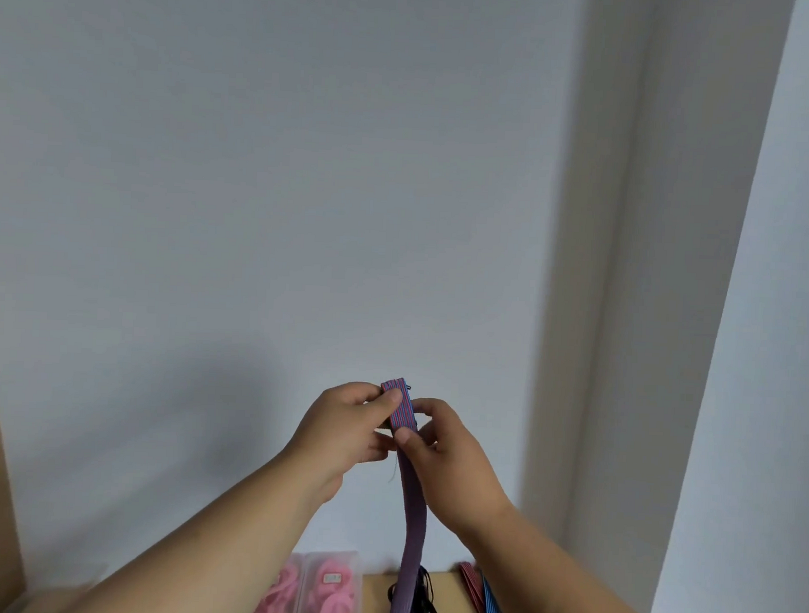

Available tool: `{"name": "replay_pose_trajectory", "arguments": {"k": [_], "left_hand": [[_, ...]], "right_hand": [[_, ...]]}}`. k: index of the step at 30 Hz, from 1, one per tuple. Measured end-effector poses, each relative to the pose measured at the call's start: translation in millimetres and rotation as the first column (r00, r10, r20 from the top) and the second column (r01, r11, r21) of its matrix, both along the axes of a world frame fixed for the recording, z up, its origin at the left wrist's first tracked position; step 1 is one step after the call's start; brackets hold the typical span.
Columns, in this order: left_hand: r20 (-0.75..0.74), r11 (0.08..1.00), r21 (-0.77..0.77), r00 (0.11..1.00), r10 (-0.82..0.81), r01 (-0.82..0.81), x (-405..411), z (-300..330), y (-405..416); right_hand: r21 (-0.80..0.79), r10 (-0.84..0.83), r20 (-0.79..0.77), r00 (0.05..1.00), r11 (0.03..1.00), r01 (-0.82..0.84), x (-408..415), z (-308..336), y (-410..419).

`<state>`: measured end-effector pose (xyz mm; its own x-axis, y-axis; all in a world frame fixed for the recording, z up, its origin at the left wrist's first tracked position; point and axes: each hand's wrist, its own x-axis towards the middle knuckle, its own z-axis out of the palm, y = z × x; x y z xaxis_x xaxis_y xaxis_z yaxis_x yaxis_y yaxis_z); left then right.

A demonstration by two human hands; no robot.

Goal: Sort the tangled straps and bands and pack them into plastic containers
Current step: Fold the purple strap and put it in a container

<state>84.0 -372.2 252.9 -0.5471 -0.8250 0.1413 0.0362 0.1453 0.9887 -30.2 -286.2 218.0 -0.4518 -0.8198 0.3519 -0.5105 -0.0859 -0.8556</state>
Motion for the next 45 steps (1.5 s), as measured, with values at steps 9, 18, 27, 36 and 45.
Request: {"name": "replay_pose_trajectory", "arguments": {"k": [9, 18, 27, 36, 45], "left_hand": [[-0.152, 0.966, 0.257, 0.988, 0.021, 0.019, 10.0, -3.4, -9.6], [0.091, 0.911, -0.410, 0.996, 0.001, 0.037, 45.5, -16.2, -23.5], [0.319, 0.499, -0.841, 0.936, 0.148, 0.208, 57.5, -13.2, -33.3], [0.401, 0.639, -0.744, 0.896, 0.192, 0.196, 54.0, -10.8, -27.9], [0.094, 0.890, -0.451, 0.995, -0.035, 0.074, 50.8, -34.1, -19.9]], "right_hand": [[0.028, 0.144, 0.191, 0.971, 0.988, -0.152, 6.2, -4.4, 1.4], [-0.046, 0.291, 0.408, 0.865, 0.953, -0.299, 8.6, -5.7, -7.8], [-0.006, 0.292, 0.531, 0.796, 0.940, -0.341, 12.1, 1.9, -15.0], [0.088, 0.229, 0.465, 0.855, 0.949, -0.303, 13.9, 7.5, -14.3], [0.032, 0.219, 0.787, 0.576, 0.919, -0.393, 4.2, -0.1, -15.1]]}}
